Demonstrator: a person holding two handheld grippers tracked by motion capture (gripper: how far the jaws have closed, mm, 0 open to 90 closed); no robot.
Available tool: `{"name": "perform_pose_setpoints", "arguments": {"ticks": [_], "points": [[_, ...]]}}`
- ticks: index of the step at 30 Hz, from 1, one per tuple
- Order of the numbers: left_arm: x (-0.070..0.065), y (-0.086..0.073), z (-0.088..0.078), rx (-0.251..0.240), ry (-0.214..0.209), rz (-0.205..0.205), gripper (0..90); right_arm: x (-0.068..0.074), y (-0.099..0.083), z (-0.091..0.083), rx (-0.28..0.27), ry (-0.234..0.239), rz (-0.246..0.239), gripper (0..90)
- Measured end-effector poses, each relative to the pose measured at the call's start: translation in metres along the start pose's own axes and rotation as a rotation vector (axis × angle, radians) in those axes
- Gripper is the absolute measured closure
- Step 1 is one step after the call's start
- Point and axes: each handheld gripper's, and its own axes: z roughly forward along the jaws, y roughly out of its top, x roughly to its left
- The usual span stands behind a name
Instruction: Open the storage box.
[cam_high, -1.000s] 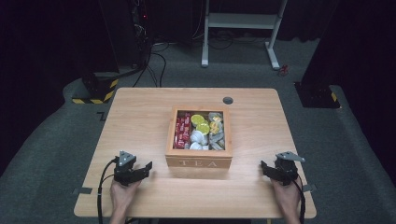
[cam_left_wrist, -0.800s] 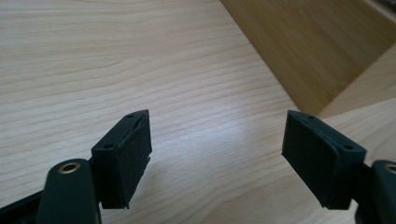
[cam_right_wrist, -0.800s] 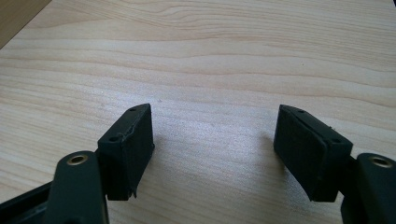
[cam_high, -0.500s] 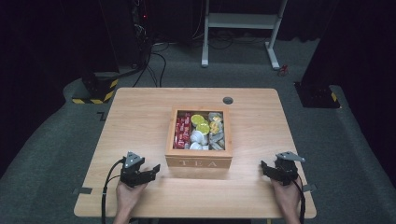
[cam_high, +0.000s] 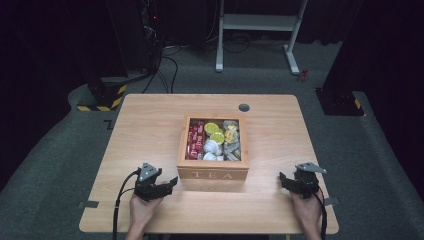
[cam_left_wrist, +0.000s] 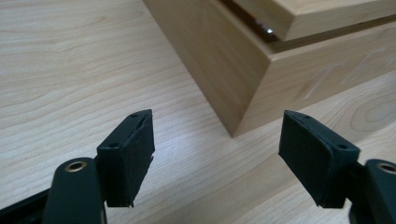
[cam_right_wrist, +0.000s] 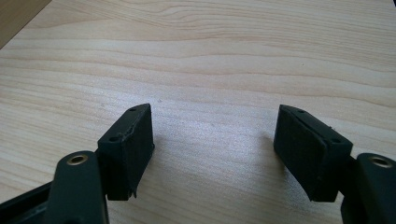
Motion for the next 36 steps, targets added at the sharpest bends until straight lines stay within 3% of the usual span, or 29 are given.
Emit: {"name": "perform_pose_setpoints", "arguments": {"ticks": [11, 36], "points": [[-0.012, 0.009, 0.006, -0.017, -0.017, 0.037, 32.0, 0.0, 0.0, 0.0, 0.0, 0.0, 0.0, 28.4], [-0.021, 0.022, 0.011, -0.037, -0.033, 0.055, 47.3, 0.0, 0.0, 0.0, 0.0, 0.001, -0.002, 28.4]]}}
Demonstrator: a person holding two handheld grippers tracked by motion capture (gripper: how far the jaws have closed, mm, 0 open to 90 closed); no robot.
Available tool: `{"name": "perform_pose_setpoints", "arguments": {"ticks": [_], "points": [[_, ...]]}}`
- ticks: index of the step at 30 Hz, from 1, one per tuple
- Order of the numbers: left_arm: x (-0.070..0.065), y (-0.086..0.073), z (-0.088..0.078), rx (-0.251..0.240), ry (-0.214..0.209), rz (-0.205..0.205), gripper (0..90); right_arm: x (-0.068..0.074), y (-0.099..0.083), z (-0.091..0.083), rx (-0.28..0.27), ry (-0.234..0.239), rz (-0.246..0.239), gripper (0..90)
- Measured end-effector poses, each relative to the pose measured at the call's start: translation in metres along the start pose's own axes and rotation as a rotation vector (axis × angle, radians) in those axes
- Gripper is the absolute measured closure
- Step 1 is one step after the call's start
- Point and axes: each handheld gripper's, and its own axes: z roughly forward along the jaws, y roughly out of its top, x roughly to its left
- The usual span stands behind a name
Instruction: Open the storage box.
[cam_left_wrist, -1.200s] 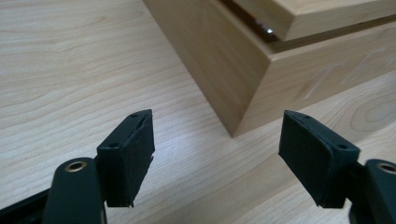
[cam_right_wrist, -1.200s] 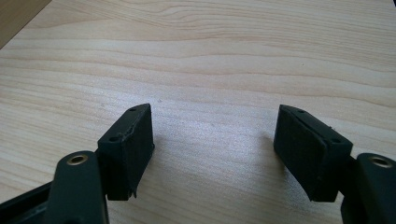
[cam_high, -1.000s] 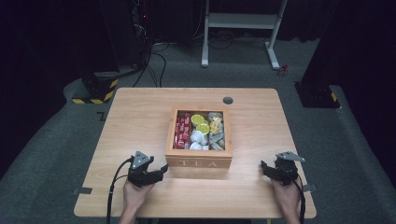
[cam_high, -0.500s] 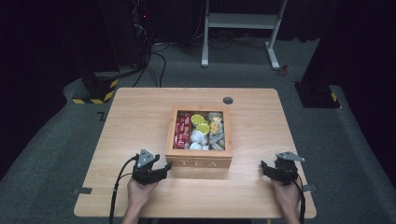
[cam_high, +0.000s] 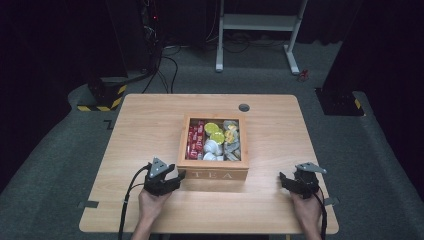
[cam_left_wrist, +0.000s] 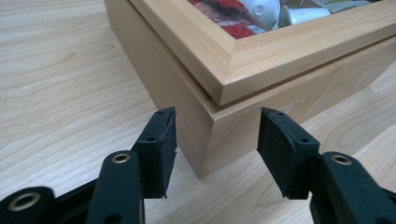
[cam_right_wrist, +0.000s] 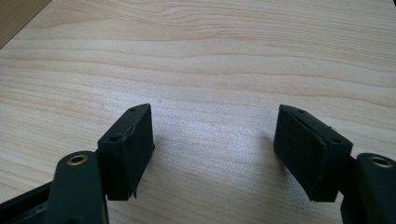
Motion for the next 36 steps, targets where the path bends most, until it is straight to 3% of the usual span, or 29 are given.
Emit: {"name": "perform_pose_setpoints", "arguments": {"ticks": [11, 12, 30, 36], "points": [[-0.002, 0.005, 0.0, -0.005, -0.014, 0.01, 52.4, 0.0, 0.0, 0.0, 0.0, 0.0, 0.003, 28.4], [-0.002, 0.006, -0.002, -0.022, -0.011, 0.006, 58.2, 0.0, 0.0, 0.0, 0.0, 0.0, 0.002, 28.4], [-0.002, 0.014, -0.004, -0.01, -0.009, 0.034, 58.5, 0.0, 0.0, 0.0, 0.0, 0.0, 0.003, 28.4], [-0.002, 0.015, -0.005, -0.015, -0.018, 0.019, 58.9, 0.0, 0.0, 0.0, 0.001, 0.0, 0.003, 28.4]]}}
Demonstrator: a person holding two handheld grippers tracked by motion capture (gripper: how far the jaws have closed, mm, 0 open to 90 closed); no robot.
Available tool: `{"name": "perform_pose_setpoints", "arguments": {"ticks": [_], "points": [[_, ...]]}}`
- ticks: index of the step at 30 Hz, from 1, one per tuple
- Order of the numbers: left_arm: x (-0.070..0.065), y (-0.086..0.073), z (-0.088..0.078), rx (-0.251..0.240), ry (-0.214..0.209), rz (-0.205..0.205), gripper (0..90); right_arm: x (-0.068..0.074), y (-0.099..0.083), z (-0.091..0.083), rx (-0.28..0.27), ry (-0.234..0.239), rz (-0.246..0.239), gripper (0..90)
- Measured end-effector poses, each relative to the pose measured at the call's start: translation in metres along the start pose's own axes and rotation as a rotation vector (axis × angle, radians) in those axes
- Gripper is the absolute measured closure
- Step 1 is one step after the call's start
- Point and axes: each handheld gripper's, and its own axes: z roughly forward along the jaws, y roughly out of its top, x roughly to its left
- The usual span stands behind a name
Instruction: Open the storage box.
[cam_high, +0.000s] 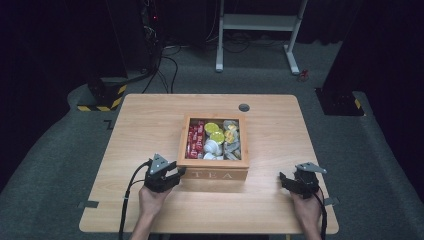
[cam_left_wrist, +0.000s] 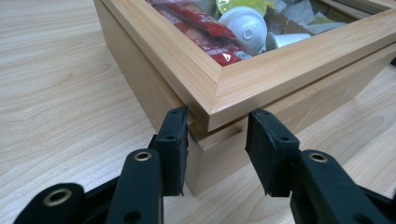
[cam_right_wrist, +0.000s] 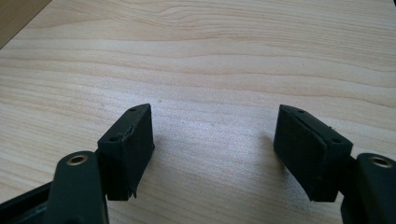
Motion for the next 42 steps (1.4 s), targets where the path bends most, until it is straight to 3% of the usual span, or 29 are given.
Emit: {"name": "perform_pose_setpoints", "arguments": {"ticks": [8, 11, 21, 42], "points": [[0.0, 0.004, -0.003, -0.009, -0.007, 0.004, 60.6, 0.0, 0.0, 0.0, 0.0, 0.0, 0.0, 28.4], [0.001, 0.006, -0.004, -0.017, -0.025, -0.021, 61.9, 0.0, 0.0, 0.0, 0.0, 0.0, 0.0, 28.4], [0.002, 0.009, -0.005, -0.018, -0.034, -0.03, 61.8, 0.0, 0.0, 0.0, 0.0, 0.0, 0.0, 28.4], [0.006, 0.032, -0.014, -0.057, -0.062, -0.079, 62.0, 0.0, 0.0, 0.0, 0.0, 0.0, 0.0, 28.4]]}}
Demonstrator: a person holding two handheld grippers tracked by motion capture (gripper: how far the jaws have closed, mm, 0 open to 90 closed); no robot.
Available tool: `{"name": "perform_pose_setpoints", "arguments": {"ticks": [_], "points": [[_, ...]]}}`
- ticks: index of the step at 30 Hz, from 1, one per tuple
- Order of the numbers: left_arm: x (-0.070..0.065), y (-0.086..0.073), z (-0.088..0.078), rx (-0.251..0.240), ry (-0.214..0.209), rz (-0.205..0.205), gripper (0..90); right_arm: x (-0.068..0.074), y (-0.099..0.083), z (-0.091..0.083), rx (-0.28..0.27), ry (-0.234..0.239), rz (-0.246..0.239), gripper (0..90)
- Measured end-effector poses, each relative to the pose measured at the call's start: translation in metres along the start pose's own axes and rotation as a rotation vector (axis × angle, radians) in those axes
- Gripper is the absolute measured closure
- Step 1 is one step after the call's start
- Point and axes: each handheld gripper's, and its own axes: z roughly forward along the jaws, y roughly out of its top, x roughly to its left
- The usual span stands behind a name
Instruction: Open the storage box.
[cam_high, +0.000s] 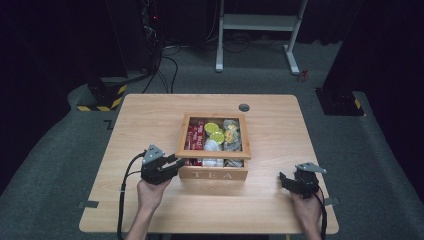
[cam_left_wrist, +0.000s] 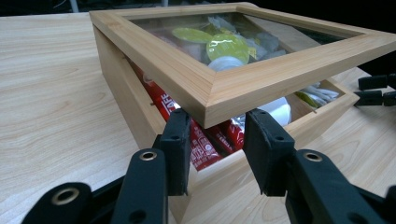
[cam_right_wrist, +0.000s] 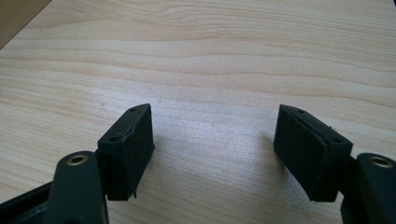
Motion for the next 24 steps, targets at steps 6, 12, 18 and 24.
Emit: {"name": "perform_pose_setpoints", "arguments": {"ticks": [6, 12, 18, 24], "points": [[0.0, 0.006, -0.001, -0.013, 0.002, -0.006, 62.2, 0.0, 0.0, 0.0, 0.0, 0.0, 0.0, 28.4], [0.0, 0.012, -0.001, -0.031, 0.007, -0.013, 62.8, 0.0, 0.0, 0.0, 0.0, 0.0, 0.0, 28.3], [0.001, 0.017, -0.001, -0.035, 0.006, -0.017, 63.2, 0.0, 0.0, 0.0, 0.0, 0.0, 0.0, 28.4], [0.002, 0.02, 0.0, -0.042, 0.006, -0.026, 63.3, 0.0, 0.0, 0.0, 0.0, 0.0, 0.0, 28.3]]}}
